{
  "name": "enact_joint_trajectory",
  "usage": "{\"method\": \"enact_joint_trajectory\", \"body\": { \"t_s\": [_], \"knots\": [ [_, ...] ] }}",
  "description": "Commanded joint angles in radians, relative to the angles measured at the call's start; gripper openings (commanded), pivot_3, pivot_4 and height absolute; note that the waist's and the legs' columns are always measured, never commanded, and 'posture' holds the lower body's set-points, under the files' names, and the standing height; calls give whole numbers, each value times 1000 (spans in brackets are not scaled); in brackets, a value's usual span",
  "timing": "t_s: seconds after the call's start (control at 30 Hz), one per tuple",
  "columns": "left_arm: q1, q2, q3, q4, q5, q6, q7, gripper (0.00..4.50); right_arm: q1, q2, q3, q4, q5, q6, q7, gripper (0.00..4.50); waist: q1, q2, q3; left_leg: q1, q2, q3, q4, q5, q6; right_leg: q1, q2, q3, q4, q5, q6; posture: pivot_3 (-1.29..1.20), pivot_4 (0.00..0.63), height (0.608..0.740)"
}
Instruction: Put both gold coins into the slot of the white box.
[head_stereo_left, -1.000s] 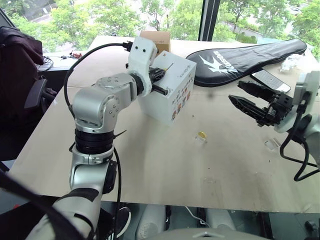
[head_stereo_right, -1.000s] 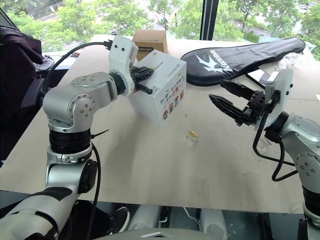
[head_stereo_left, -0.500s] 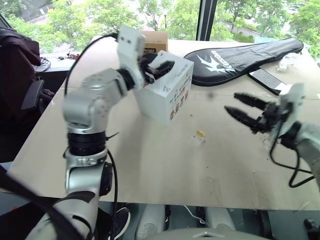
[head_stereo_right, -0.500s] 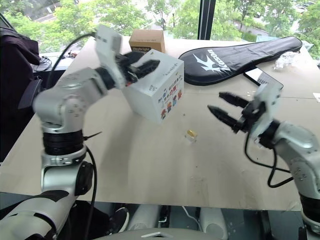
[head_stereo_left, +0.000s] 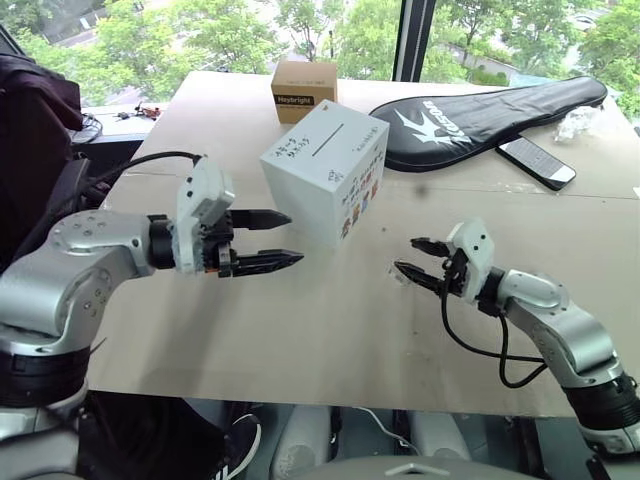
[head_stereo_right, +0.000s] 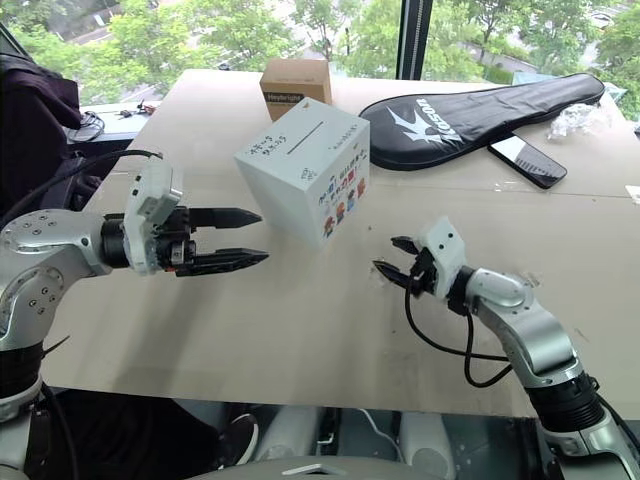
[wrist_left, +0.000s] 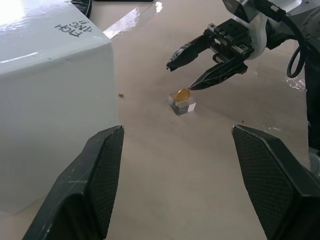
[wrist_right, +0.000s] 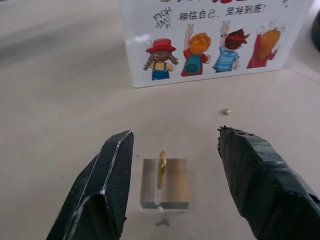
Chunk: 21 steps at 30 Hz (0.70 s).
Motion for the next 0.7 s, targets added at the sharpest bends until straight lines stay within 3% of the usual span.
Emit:
{"method": "enact_joint_trajectory", "body": {
  "t_s": [0.03, 0.1, 0.23, 0.47, 0.57, 0.7],
  "knots": [
    [21, 6, -8, -20, 16, -41, 1, 3559, 1, 4, 7, -3, -23, 1, 17, 2371, -2, 0, 0, 0, 0, 0, 0, 0, 0, 0, 0, 0, 0, 0, 0, 0, 150, 740],
    [31, 10, -22, -14, 29, -56, 1, 3559, 1, 11, 16, 9, -44, 4, 9, 1763, -3, 0, 0, 0, 0, 0, 0, 0, 0, 0, 1, 0, 0, 0, 0, 0, 150, 740],
    [28, 9, -40, 3, 49, -75, 5, 3559, -5, 28, 18, 23, -66, 4, 11, 68, -3, 0, 0, 0, 0, 0, 0, 0, 0, -1, 1, -1, 1, 0, 0, 0, 150, 740],
    [24, -2, -53, 18, 58, -84, 13, 3559, 10, 41, 9, -6, -49, 22, 32, 68, -3, 0, 0, 0, 0, 0, 0, 0, 1, -1, 1, -1, 1, 0, 0, 0, 150, 740],
    [11, -34, -46, 24, 34, -72, 33, 3559, 11, 82, -50, -48, 51, 65, 28, 68, -2, 0, 0, 0, 0, 0, 0, 0, 1, -1, 1, -1, 1, 0, 0, 0, 150, 740],
    [-35, -162, 0, 34, -109, 1, 107, 3559, -24, 182, -168, -99, 253, 156, -32, 68, -1, 0, 0, 0, 0, 0, 0, -1, 1, -1, 1, -1, 1, 0, 0, 0, 150, 740]
  ]
}}
